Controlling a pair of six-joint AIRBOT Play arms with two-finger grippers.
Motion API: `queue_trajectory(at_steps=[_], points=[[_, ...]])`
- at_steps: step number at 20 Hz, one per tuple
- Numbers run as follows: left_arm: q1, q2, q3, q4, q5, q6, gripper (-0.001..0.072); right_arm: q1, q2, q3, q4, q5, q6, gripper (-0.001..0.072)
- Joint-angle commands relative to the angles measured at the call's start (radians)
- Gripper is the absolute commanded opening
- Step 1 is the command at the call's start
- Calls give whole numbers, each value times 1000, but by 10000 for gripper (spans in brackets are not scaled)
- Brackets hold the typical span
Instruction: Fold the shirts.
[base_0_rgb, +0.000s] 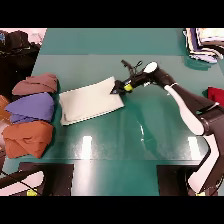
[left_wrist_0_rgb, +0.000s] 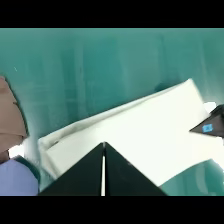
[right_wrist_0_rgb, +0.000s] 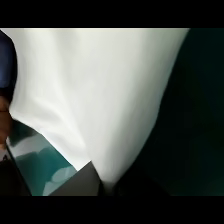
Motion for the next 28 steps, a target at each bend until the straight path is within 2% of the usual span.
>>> queue_trajectory(at_steps=[1, 5, 8, 12, 17, 23, 28], points=[[0, 1, 0, -12, -33, 0, 21, -109, 91, 17, -160, 2, 68, 16], [0, 0, 0, -41, -32, 0, 21, -319, 253, 17, -441, 34, 169, 16], [0, 0, 0, -53, -31, -1, 22, -533, 347, 17, -530, 58, 190, 16], [0, 0, 0, -53, -30, -9, 22, -836, 389, 17, -510, 51, 235, 16], [0, 0, 0, -55, -28, -23, 22, -1078, 389, 17, -403, 11, 239, 16], [0, 0, 0, -58, -29, -35, 22, -1173, 391, 54, -329, -6, 237, 16], [0, 0, 0, -58, -29, -34, 22, -1214, 391, 232, -342, 110, 229, 16]])
